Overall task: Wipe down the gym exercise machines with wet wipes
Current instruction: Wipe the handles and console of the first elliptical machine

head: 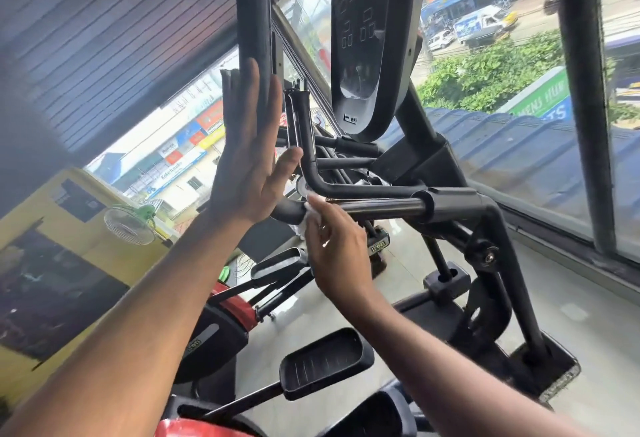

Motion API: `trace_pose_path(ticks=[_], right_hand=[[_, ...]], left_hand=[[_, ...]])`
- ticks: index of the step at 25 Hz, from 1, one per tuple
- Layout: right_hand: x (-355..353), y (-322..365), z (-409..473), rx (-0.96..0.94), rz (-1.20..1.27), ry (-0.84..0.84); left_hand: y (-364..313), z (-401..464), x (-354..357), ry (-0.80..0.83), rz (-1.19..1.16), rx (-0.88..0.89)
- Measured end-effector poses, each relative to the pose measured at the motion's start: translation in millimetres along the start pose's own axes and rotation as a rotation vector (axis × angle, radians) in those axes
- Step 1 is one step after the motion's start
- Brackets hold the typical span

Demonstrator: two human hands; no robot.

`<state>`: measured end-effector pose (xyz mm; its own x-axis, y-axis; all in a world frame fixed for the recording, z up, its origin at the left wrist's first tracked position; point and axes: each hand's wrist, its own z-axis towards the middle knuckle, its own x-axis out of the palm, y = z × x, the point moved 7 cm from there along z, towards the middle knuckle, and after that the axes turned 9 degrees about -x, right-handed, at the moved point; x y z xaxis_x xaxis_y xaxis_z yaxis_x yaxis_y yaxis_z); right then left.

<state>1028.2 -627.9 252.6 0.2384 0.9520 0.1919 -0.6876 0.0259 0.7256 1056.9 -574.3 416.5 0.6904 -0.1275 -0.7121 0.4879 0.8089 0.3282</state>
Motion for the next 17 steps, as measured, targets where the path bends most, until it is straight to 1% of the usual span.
trace_pose_path(ticks=[1,3,4,6,8,10,12,15,16,17], right_hand=[[5.3,8.8,1.5,-0.011,0.010,0.004],[8.9,15.7,2.8,-0.039,0.009,0.089],[6.8,13.1,4.2,-0.051,-0.024,0.152],[-5.5,-0.6,6.9,-0.054,-0.167,0.264],[-21.5,-16.2,14.7,-0.012,-0.286,0.332],[-29.1,-19.7,23.7,0.090,-0.312,0.374],[-19.1,-5.9,34.4,0.149,-0.267,0.415],[9.5,20.8,51.2,0.138,-0.156,0.471],[16.9,24.1,56.9,0.191,-0.063,0.477],[21.4,23.2,61.6,0.303,0.105,0.467]], left_hand=[[2.7,-1.0,-0.8,0.011,-0.038,-0.012],[11.2,-2.5,-5.6,0.057,-0.089,-0.033],[16.5,-3.3,-9.6,0.085,-0.074,-0.031],[24.4,-2.2,-16.4,0.125,0.006,0.024],[27.7,0.2,-19.1,0.136,0.065,0.073],[27.1,-0.4,-18.2,0.128,0.058,0.068],[25.8,-2.3,-16.0,0.116,0.047,0.061],[27.9,-3.4,-14.4,0.126,0.089,0.024],[28.2,-3.2,-14.9,0.128,0.101,0.014],[27.9,-3.2,-15.7,0.131,0.105,0.011]])
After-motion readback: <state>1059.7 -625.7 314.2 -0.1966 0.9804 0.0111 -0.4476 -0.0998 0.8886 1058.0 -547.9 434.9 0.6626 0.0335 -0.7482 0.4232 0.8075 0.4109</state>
